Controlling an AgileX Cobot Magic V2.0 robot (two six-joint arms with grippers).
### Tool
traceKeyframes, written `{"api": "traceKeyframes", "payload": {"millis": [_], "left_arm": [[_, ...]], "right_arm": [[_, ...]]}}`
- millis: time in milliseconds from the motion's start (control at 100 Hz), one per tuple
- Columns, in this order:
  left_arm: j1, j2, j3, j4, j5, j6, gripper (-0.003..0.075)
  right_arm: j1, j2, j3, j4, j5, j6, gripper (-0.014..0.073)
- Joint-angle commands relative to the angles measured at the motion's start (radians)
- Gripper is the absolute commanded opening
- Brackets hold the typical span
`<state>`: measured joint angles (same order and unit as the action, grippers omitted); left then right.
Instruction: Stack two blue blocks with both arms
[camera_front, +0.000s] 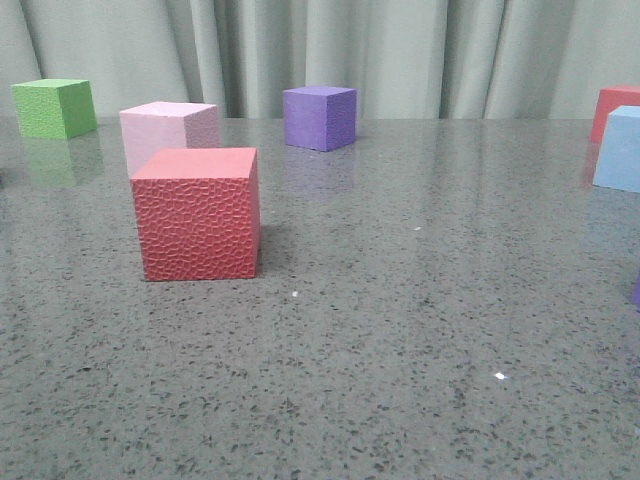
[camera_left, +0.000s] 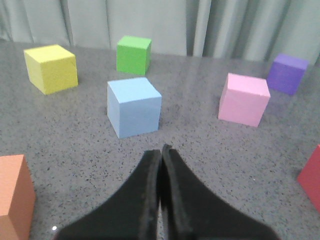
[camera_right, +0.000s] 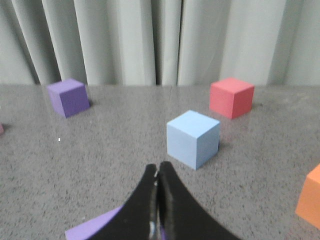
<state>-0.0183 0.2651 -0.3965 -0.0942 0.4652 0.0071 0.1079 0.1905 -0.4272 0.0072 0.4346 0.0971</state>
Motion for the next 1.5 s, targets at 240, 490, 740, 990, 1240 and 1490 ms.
{"api": "traceKeyframes", "payload": {"millis": [240, 490, 740, 990, 1240, 1490], "left_arm": [[-0.006, 0.362, -0.374, -0.015, 0.308, -0.007, -0.0019], [-0.006, 0.482, -0.448, -0.025, 0.350, -0.007, -0.0019], [-0.006, 0.492, -0.448, -0.025, 0.364, -0.007, -0.0019], [-0.006, 0.492, -0.448, -0.025, 0.367, -0.007, -0.0017], [-0.006, 0.492, -0.448, -0.027, 0.371, 0.004, 0.0386], [-0.006, 0.492, -0.448, -0.025, 0.379, 0.004, 0.0656]], "right_arm": [[0.000, 0.272, -0.313, 0.044, 0.296, -0.006, -0.0122], [0.000, 0.369, -0.368, 0.074, 0.323, -0.006, -0.0122], [0.000, 0.379, -0.368, 0.075, 0.296, -0.006, -0.0122], [0.000, 0.379, -0.368, 0.075, 0.297, -0.006, -0.0118], [0.000, 0.379, -0.368, 0.076, 0.298, -0.006, 0.0301], [0.000, 0.379, -0.368, 0.079, 0.294, -0.006, 0.0577]]}}
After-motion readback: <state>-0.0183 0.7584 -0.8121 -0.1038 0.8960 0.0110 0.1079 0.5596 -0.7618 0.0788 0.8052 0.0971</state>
